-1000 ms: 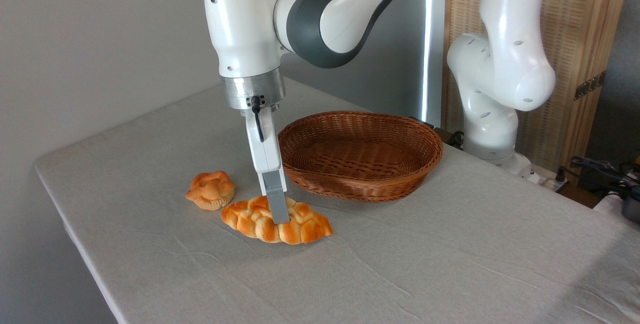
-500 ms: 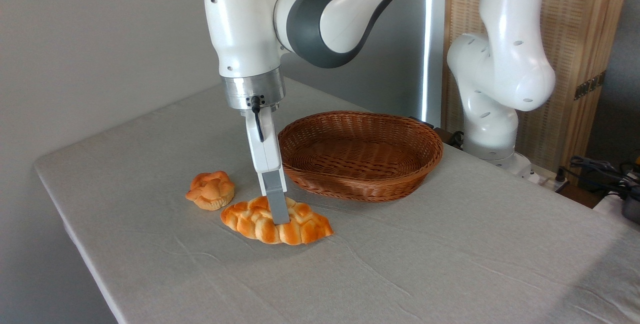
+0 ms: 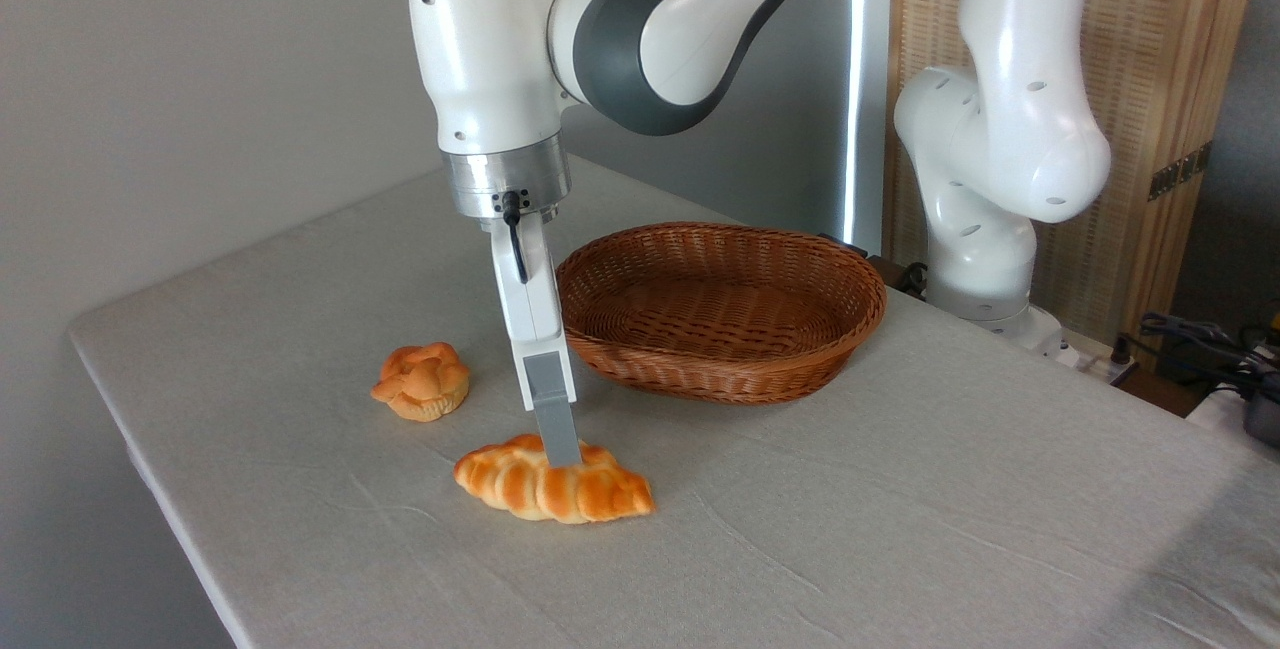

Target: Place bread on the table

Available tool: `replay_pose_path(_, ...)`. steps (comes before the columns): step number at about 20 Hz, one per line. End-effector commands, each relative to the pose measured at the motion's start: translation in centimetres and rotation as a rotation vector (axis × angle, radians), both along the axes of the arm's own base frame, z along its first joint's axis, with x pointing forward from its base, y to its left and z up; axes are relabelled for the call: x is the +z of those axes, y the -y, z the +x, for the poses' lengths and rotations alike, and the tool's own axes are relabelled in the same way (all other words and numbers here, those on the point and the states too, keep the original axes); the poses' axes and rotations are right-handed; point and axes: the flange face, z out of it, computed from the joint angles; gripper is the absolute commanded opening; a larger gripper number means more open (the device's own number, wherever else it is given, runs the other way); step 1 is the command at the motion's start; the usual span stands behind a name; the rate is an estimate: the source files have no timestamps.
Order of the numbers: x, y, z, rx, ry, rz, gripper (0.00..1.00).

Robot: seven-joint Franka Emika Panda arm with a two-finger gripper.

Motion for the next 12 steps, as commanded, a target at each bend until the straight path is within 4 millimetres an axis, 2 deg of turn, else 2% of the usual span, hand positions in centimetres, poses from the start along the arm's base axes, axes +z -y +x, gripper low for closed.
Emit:
replay_pose_path(1, 1.5, -0.1, 0.1, 0.035, 0.039, -0.051, 1.0)
replay_pose_path(5, 6.9, -1.8, 0.9, 0.241, 0.089, -0.179, 1.0)
replay_pose_path(8, 10.2, -3.5, 0.1, 0.362, -0.012, -0.168, 1.0)
replay_pose_path(9, 11.4, -3.4, -0.2, 0.385, -0.035, -0.159, 1.0)
replay_pose_path(12, 14.8, -5.5, -0.4, 0.523, -0.052, -0.188, 1.0)
